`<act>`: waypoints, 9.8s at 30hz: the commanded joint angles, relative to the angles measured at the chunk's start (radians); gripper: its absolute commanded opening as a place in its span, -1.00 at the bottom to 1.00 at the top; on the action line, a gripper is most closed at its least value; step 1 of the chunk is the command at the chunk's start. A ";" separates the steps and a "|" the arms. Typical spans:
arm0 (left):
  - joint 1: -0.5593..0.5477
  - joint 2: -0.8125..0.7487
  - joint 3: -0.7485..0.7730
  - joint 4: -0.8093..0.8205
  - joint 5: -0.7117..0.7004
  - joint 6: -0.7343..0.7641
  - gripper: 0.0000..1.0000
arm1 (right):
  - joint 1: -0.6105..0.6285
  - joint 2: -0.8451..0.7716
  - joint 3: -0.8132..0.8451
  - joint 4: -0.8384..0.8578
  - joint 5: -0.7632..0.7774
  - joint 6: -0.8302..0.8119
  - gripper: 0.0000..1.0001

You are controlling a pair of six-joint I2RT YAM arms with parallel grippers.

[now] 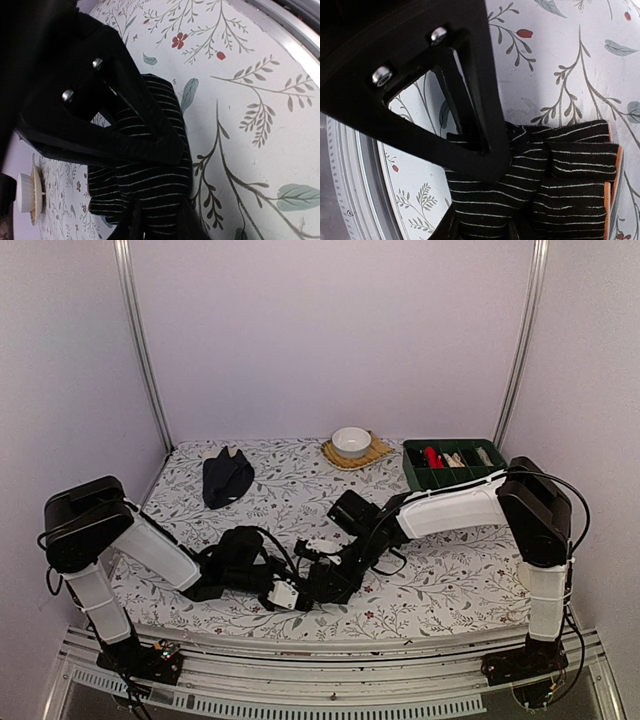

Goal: Roll the underwear
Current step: Roll the underwear at the center of the board, then pick up the underwear from the center of the board, then place the underwear in the storage box.

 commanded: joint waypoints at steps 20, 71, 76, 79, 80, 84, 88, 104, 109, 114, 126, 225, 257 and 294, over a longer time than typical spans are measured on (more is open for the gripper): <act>0.004 0.139 0.190 -0.349 0.256 -0.104 -1.00 | 0.013 -0.253 -0.210 -0.017 0.108 0.133 0.25; 0.116 0.392 0.661 -0.967 0.414 -0.233 -1.00 | -0.128 -0.109 -0.139 -0.071 -0.122 -0.007 0.03; 0.128 0.417 0.696 -0.996 0.425 -0.251 -1.00 | -0.117 -0.114 -0.135 -0.086 -0.124 -0.020 0.09; 0.134 0.435 0.725 -1.022 0.435 -0.265 -1.00 | -0.104 -0.117 -0.136 -0.090 -0.118 -0.028 0.18; 0.137 0.440 0.734 -1.031 0.437 -0.268 -1.00 | -0.100 -0.117 -0.137 -0.092 -0.115 -0.030 0.20; 0.142 0.466 0.762 -1.061 0.439 -0.285 -1.00 | -0.086 -0.120 -0.137 -0.095 -0.112 -0.037 0.23; 0.152 0.502 0.802 -1.095 0.433 -0.309 -1.00 | -0.079 -0.126 -0.139 -0.096 -0.118 -0.045 0.28; 0.160 0.506 0.795 -1.068 0.415 -0.333 -1.00 | -0.074 -0.155 -0.180 -0.056 -0.121 -0.042 0.42; 0.160 0.492 0.765 -1.034 0.428 -0.334 -1.00 | -0.087 -0.194 -0.261 0.033 -0.144 -0.001 0.45; 0.156 0.503 0.765 -1.037 0.411 -0.330 -1.00 | -0.091 -0.192 -0.297 0.094 -0.158 0.065 0.47; 0.141 0.487 0.749 -1.043 0.382 -0.301 -1.00 | -0.122 -0.218 -0.369 0.200 -0.166 0.148 0.50; 0.383 -0.453 -0.050 -0.005 -0.097 -0.769 0.97 | -0.685 0.051 0.531 -0.296 0.481 0.321 -0.94; 0.382 -0.443 -0.044 0.003 -0.138 -0.784 0.97 | -0.644 0.150 0.410 -0.197 0.528 0.393 -0.95; 0.382 -0.436 -0.037 -0.004 -0.143 -0.787 0.97 | -0.617 0.176 0.494 -0.270 0.576 0.386 -0.23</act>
